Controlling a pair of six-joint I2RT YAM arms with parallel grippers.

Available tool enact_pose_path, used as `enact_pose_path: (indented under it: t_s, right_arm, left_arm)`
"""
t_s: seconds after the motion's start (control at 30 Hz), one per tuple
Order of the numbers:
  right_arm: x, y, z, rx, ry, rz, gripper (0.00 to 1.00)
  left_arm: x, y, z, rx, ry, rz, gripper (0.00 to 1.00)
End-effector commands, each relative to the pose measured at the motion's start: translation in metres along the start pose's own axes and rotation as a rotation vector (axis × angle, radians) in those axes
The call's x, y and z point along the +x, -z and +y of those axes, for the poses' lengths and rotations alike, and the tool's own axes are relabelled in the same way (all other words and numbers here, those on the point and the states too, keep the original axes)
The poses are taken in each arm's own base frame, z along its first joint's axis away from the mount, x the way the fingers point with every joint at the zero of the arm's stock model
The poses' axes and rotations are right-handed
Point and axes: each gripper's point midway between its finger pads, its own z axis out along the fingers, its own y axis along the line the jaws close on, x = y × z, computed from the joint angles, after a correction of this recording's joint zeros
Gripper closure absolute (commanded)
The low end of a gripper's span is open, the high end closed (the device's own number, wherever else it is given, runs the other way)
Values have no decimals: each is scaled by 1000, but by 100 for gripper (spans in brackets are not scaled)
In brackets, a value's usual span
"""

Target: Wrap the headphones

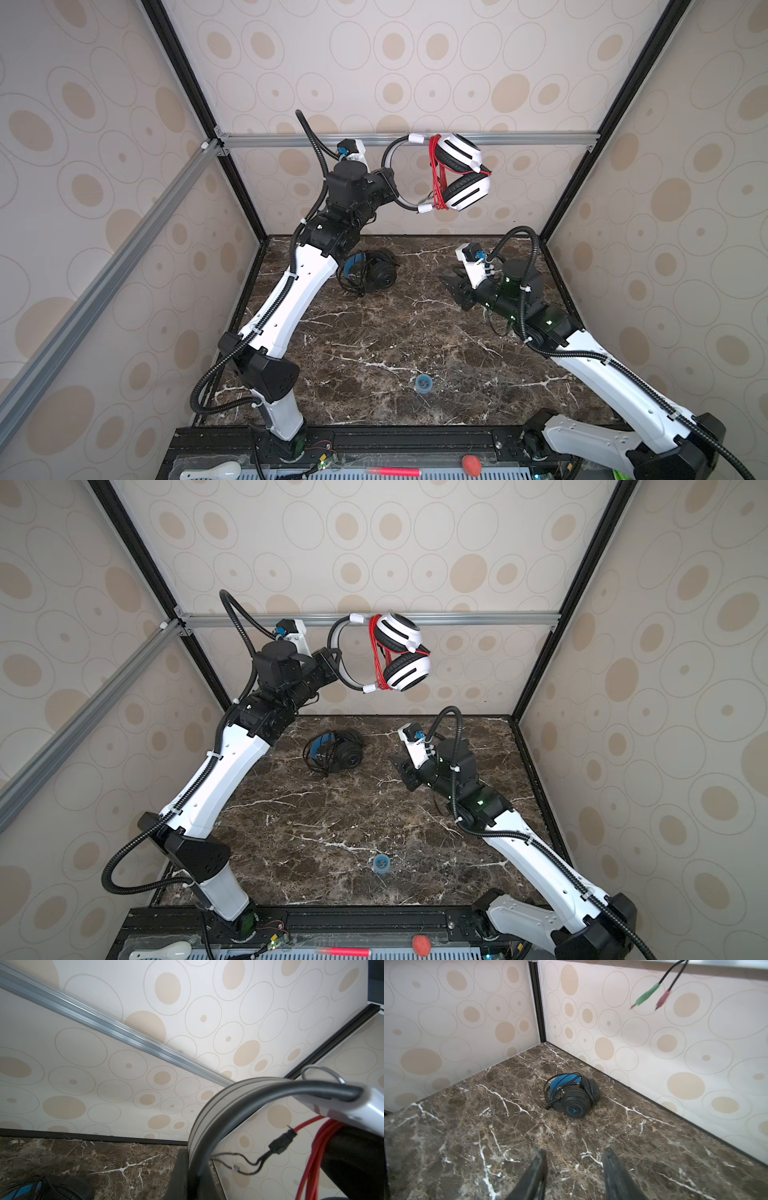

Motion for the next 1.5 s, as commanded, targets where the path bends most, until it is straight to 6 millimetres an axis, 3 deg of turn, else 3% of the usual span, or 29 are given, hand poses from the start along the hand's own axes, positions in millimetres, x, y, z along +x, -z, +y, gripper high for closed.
enact_pose_path:
  t_s: [0.0,0.27,0.47,0.6,0.97,1.17,1.47]
  right_arm:
    - [-10,14,-1,7,28,-35,50]
    - [-21,37,0,5,71,-41,44]
    - [-18,60,-2,10,94,-39,38]
    - [-30,67,-2,0,78,-85,36]
    - [-56,68,-17,37,-12,-219,34]
    - [-60,67,-30,58,-49,-259,34]
    - [-79,52,-32,18,-40,-310,34]
  left_arm:
    - [-41,23,-35,93,-12,-93,100]
    - [-15,23,-27,71,-104,-4,100]
    - [4,27,-42,174,-148,81,100]
    - [14,34,-56,252,-175,143,100]
    - [1,50,-96,423,-143,168,100]
    - [-4,56,-104,461,-120,166,100]
    - [-4,60,-108,479,-119,172,100]
